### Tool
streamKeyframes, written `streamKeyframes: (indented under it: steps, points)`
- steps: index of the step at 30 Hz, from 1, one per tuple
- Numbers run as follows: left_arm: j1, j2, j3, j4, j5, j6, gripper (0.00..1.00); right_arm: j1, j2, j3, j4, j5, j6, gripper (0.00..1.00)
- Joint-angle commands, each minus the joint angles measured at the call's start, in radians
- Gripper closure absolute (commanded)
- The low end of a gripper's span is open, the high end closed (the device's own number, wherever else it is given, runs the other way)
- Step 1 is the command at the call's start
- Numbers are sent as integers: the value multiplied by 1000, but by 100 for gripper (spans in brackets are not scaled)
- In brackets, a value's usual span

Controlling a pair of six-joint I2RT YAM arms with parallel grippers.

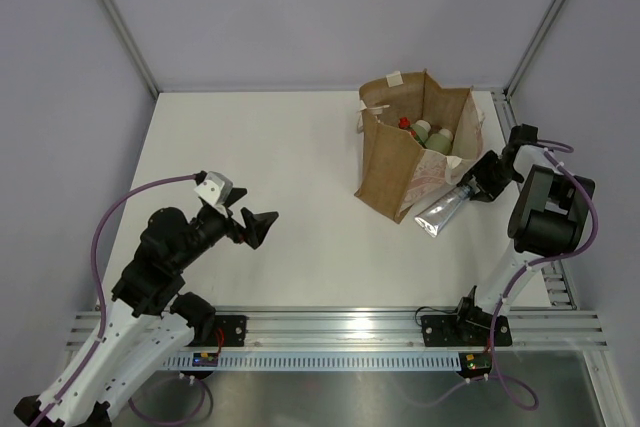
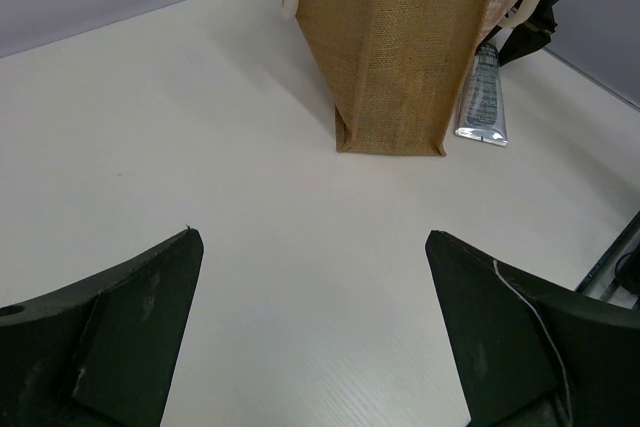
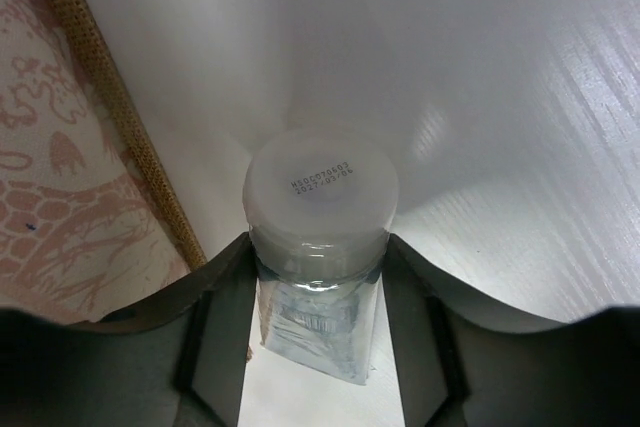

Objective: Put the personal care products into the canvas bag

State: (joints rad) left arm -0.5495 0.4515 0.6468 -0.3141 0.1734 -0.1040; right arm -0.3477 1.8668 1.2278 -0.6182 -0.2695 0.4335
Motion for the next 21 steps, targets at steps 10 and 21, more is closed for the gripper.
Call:
streamKeyframes:
  steps: [10,21]
  points:
    - [5,-16,7,18,9,6,1,-148,-199,-51,47,-46,-160,82]
    - [5,-19,-6,30,14,15,1,-266,-437,-68,6,-266,-384,100]
